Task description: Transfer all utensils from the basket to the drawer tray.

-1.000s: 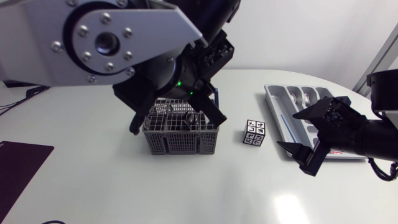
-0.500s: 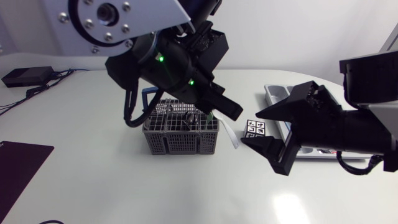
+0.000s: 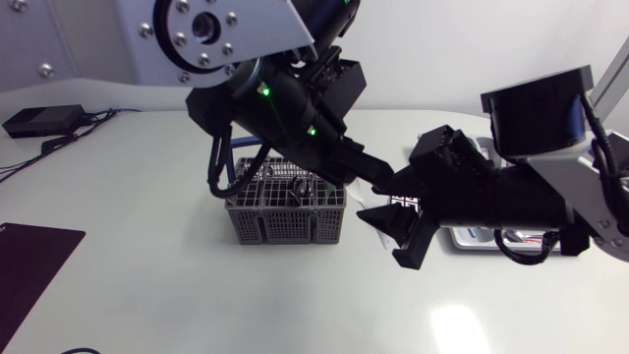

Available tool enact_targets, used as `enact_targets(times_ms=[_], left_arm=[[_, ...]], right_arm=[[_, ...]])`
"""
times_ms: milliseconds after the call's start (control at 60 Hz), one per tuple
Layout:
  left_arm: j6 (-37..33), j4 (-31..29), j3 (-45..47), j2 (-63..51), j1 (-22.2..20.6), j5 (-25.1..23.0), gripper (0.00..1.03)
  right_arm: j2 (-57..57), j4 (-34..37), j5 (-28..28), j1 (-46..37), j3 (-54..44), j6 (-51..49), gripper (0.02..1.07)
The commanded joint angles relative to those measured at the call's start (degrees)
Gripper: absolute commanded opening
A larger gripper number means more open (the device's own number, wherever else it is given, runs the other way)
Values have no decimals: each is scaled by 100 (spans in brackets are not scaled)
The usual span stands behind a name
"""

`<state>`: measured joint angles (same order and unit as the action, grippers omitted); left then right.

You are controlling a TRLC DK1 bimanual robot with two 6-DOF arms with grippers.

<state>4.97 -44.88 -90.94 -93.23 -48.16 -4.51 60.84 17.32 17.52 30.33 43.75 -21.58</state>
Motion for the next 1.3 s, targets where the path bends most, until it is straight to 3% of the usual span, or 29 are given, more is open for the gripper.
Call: enact_targets(times_ms=[0,150,433,500,667,717,783,1050,1283], left_arm=[[136,-73,-188,-90,35,-76,4],[136,-73,-196,-99,17,-76,4],[118,-82,-179,-64,-9,-102,4],[136,-82,-188,-46,-9,-102,6],[144,-82,-284,-37,9,-111,34],[153,-82,-346,-37,26,-111,50],[171,-73,-425,-20,70,-111,59],[118,147,-522,59,343,-102,63],[-453,577,-65,68,597,144,63]], right_arm=[[104,-80,-47,44,143,146,41],[174,-45,-29,44,169,146,21],[227,87,85,167,169,128,8],[218,114,120,158,160,119,8],[183,263,252,149,90,23,8],[148,351,270,149,37,-65,8],[130,430,314,96,-33,-180,8],[-81,887,683,-528,-253,-830,8],[-37,1300,1342,-2154,-420,-2060,8]])
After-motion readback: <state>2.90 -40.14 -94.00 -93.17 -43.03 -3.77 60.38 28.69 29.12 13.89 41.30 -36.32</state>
